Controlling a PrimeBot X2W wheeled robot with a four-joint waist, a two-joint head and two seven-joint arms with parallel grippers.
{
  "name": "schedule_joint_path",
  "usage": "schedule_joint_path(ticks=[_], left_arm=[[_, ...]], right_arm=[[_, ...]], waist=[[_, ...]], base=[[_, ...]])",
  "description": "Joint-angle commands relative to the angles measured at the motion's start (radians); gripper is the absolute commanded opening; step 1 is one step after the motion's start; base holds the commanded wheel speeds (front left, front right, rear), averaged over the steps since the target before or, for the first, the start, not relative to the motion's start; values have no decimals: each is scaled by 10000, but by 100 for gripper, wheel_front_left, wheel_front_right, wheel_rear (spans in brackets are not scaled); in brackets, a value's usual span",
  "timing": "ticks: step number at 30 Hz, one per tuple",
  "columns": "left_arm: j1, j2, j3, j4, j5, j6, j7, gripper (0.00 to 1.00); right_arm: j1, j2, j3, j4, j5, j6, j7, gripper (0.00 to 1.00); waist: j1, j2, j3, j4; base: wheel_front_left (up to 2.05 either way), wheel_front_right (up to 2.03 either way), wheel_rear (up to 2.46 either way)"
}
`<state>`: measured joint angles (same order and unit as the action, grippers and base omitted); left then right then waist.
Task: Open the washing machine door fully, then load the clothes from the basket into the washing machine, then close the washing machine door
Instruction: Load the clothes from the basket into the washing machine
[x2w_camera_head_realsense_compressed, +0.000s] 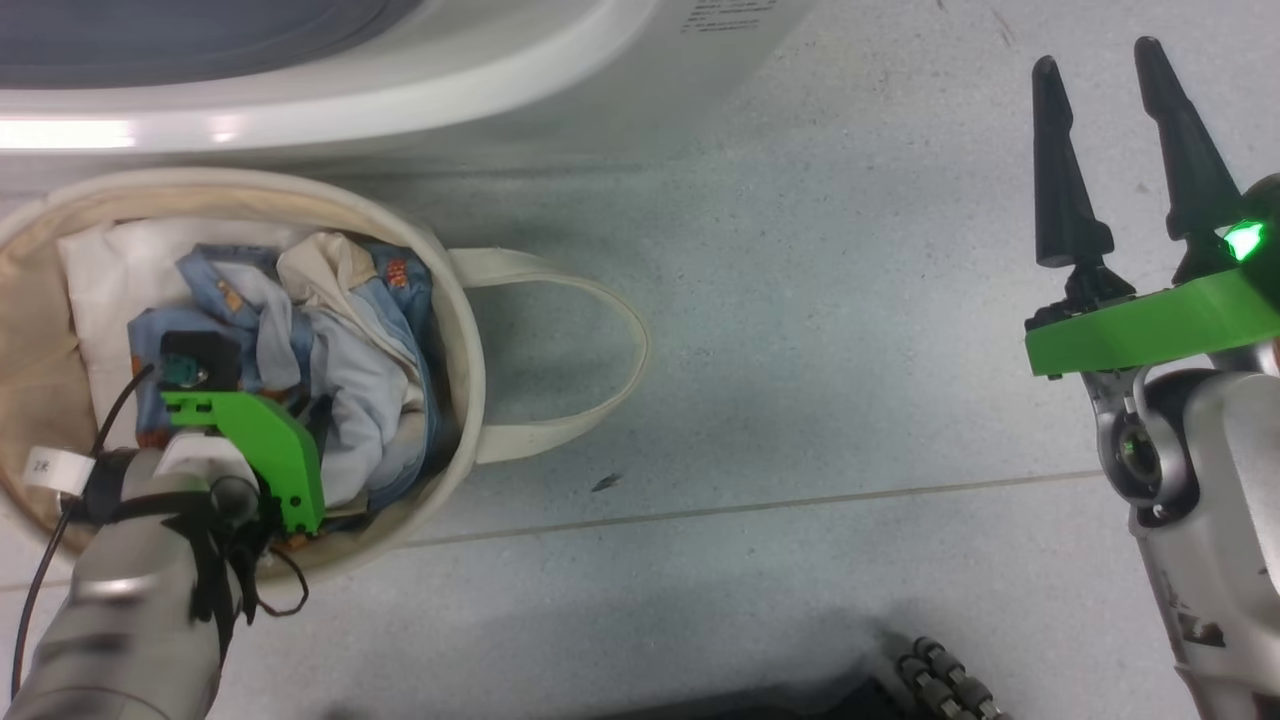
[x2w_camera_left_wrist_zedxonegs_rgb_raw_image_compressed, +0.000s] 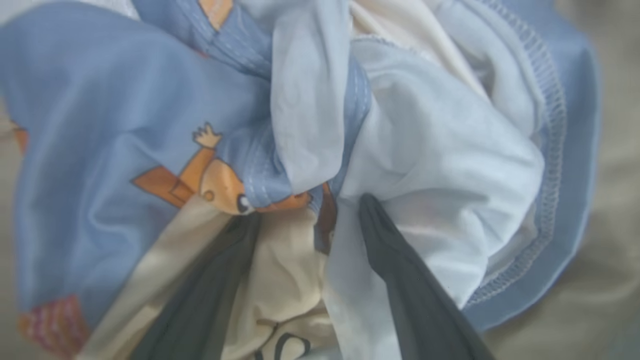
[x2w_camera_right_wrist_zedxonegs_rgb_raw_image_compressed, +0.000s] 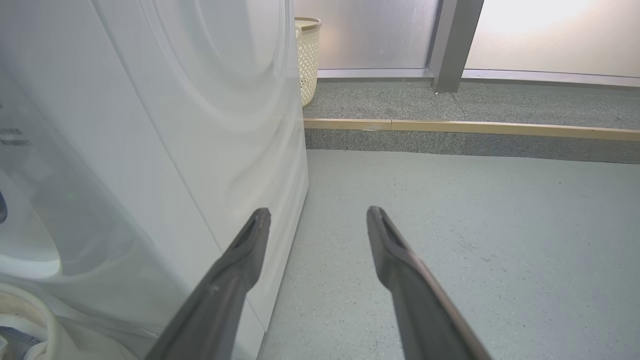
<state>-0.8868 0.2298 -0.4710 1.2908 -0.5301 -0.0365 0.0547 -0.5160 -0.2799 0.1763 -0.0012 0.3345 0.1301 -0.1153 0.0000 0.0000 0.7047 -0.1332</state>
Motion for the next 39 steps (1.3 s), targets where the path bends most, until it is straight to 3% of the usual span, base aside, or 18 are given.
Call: schedule_joint_path(ticks=[1, 6, 7, 8, 17, 31, 39], left_arm=[[-7, 506, 209, -10, -54, 88, -206, 100], [-5, 465, 178, -5, -118, -18, -313, 97], [-13, 458, 177, -4, -137, -67, -356, 20], [-1, 441, 186, -4, -172, -113, -359, 0], [318, 290, 157, -2, -348, -370, -487, 0], [1411, -81, 2, -70, -603, -872, -2639, 0], [1873, 19, 163, -1019, -744, -925, -3150, 0]], right_arm=[[325, -1, 61, -379, -76, 6, 23, 100], [316, 27, 97, -367, -76, 6, 15, 100], [305, 31, 115, -353, -74, 6, 14, 100], [293, 35, 135, -335, -69, 6, 11, 100], [212, 74, 328, 77, 59, 6, -167, 100], [699, 138, 1088, 1909, 949, 6, -979, 100], [1159, 72, 1246, 2421, 1398, 6, -1223, 100]], waist=[[0, 0, 4, 5], [0, 0, -65, 43], [0, 0, -86, 55], [0, 0, -114, 68], [0, 0, -743, 265], [0, 0, -3331, 982], [0, 0, -4417, 1386]], base=[[0, 0, 0], [0, 0, 0], [0, 0, 0], [0, 0, 0], [0, 0, 0], [0, 0, 0], [0, 0, 0]])
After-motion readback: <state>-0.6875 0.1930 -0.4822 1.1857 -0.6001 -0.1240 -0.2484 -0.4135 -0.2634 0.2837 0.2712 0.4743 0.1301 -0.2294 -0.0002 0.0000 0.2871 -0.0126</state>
